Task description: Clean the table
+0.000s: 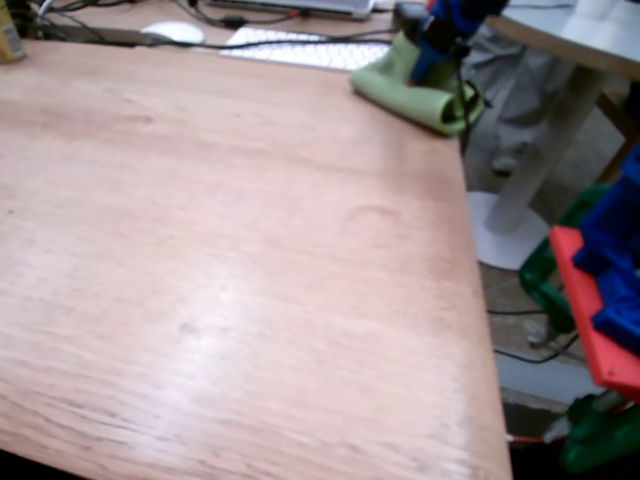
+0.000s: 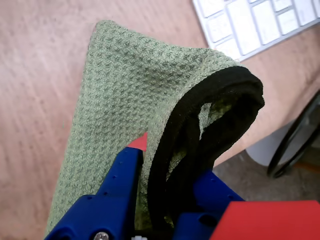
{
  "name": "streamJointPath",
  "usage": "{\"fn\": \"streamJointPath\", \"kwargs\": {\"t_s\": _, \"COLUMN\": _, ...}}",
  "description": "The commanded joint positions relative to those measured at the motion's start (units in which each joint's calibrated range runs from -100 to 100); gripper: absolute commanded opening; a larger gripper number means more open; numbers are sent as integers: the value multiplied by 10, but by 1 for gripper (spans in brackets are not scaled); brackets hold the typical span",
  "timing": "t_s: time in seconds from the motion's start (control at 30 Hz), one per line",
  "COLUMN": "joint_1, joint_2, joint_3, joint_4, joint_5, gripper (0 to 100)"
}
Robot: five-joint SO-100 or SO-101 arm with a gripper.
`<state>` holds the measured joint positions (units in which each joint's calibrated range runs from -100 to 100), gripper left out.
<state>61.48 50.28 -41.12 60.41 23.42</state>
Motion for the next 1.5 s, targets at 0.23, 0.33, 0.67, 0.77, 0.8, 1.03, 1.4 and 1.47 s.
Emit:
{"fn": "streamJointPath", "kwargs": {"t_s": 0.23, "joint_1": 3, "joint_2": -69, "joint_3": -109, "joint_4": 26, "joint_5": -7, "gripper": 1}}
{"fn": "streamJointPath", "kwargs": {"t_s": 0.33, "joint_1": -92, "joint_2": -300, "joint_3": 28, "joint_4": 181, "joint_5": -6, "gripper": 1}}
{"fn": "streamJointPath", "kwargs": {"t_s": 0.67, "joint_1": -936, "joint_2": -545, "joint_3": 168, "joint_4": 263, "joint_5": -177, "gripper": 1}}
{"fn": "streamJointPath", "kwargs": {"t_s": 0.77, "joint_1": -952, "joint_2": -452, "joint_3": 167, "joint_4": 243, "joint_5": -183, "gripper": 1}}
{"fn": "streamJointPath", "kwargs": {"t_s": 0.8, "joint_1": -940, "joint_2": -414, "joint_3": 167, "joint_4": 207, "joint_5": -183, "gripper": 1}}
{"fn": "streamJointPath", "kwargs": {"t_s": 1.03, "joint_1": -938, "joint_2": -252, "joint_3": 167, "joint_4": 64, "joint_5": -179, "gripper": 1}}
{"fn": "streamJointPath", "kwargs": {"t_s": 1.4, "joint_1": -875, "joint_2": -63, "joint_3": 166, "joint_4": -3, "joint_5": -180, "gripper": 1}}
{"fn": "streamJointPath", "kwargs": {"t_s": 1.47, "joint_1": -815, "joint_2": -53, "joint_3": 167, "joint_4": -3, "joint_5": -176, "gripper": 1}}
